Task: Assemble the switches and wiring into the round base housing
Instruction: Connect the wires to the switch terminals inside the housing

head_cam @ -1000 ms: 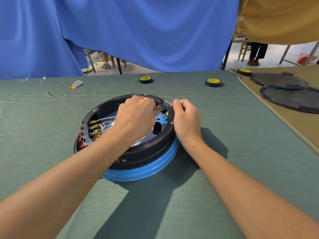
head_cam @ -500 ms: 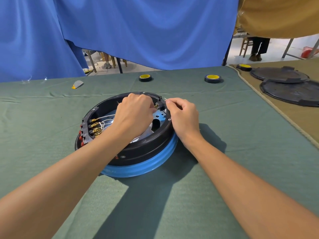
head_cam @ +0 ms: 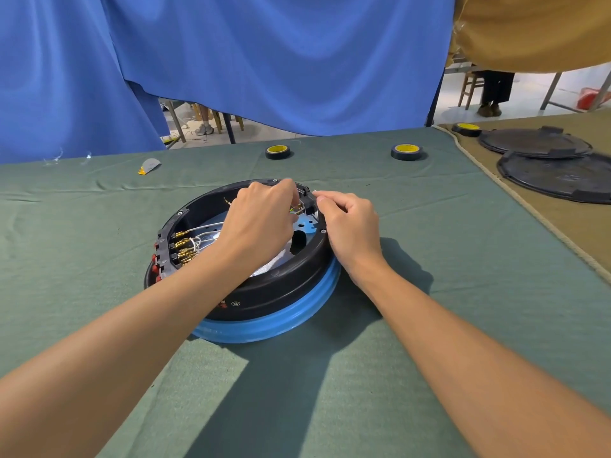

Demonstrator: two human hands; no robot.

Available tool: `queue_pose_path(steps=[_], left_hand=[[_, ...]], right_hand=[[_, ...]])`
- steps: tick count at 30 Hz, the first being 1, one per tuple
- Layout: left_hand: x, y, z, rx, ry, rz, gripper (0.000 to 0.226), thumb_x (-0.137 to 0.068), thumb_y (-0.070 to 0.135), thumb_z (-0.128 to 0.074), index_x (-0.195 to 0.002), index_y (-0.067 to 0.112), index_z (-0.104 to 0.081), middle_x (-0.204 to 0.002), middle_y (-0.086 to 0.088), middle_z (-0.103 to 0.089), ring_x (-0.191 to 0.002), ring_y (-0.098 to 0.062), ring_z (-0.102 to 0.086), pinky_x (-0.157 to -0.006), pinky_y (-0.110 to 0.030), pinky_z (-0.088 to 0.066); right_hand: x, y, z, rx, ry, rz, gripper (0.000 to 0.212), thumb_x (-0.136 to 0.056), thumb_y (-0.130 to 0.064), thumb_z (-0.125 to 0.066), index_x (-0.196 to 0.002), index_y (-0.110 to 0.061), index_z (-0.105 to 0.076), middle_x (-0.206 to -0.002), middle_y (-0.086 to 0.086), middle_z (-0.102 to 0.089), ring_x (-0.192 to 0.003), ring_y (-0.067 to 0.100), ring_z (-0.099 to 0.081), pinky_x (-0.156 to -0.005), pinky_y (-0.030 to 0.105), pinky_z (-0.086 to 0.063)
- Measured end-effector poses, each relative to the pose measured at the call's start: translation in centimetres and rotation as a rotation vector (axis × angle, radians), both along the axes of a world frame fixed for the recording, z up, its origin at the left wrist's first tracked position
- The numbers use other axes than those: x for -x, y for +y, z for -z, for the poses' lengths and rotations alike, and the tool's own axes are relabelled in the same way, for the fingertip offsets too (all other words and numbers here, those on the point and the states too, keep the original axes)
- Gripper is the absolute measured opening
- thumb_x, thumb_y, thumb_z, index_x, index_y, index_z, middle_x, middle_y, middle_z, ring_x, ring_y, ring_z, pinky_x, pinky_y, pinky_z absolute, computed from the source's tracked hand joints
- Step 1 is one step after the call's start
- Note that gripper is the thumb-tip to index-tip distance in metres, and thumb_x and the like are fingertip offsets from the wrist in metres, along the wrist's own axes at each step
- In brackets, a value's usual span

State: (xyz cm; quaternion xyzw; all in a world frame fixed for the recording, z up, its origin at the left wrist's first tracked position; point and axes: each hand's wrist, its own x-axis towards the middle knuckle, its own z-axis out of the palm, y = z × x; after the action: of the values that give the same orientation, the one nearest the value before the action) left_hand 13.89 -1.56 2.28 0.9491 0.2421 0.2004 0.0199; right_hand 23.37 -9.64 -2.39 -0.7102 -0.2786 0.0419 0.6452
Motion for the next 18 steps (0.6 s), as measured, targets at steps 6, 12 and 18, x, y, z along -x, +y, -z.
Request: queue_pose_path(steps=[6,12,18], left_hand=[[0.12,-0.34,0.08,0.042,-0.131,0.057,0.025,-0.089,0.010,-0.069,-0.086,0.015,-0.044,-0.082,-0.011,-0.067,-0.078,-0.032,-0.060,-0.078,-0.045,-0.049],[-0.23,-0.18,0.16,0.000,-0.096,0.069,0.030,-0.089,0.000,-0.063,-0.077,0.015,-0.040,-0.067,-0.005,-0.056,-0.068,-0.027,-0.055,-0.075,-0.046,-0.050],[-0.73,-0.37,0.23,0.028,-0.083,0.041,0.035,-0.090,0.003,-0.065,-0.074,0.018,-0.037,-0.070,-0.004,-0.056,-0.070,-0.025,-0.055,-0.082,-0.046,-0.051]], right_hand=[[0.11,0.03,0.02,-0.027,0.037,0.006,0.024,-0.092,-0.021,-0.056,-0.103,-0.016,-0.077,-0.104,-0.005,-0.068,-0.099,0.008,-0.057,-0.094,0.039,-0.050],[0.31,0.15,0.02,-0.041,0.070,0.013,0.022,-0.091,-0.018,-0.056,-0.096,-0.016,-0.078,-0.091,-0.013,-0.061,-0.104,0.014,-0.059,-0.093,0.042,-0.050],[0.30,0.17,0.23,-0.042,0.074,0.018,0.022,-0.092,-0.018,-0.056,-0.097,-0.015,-0.078,-0.096,-0.010,-0.064,-0.107,0.017,-0.058,-0.092,0.043,-0.050]])
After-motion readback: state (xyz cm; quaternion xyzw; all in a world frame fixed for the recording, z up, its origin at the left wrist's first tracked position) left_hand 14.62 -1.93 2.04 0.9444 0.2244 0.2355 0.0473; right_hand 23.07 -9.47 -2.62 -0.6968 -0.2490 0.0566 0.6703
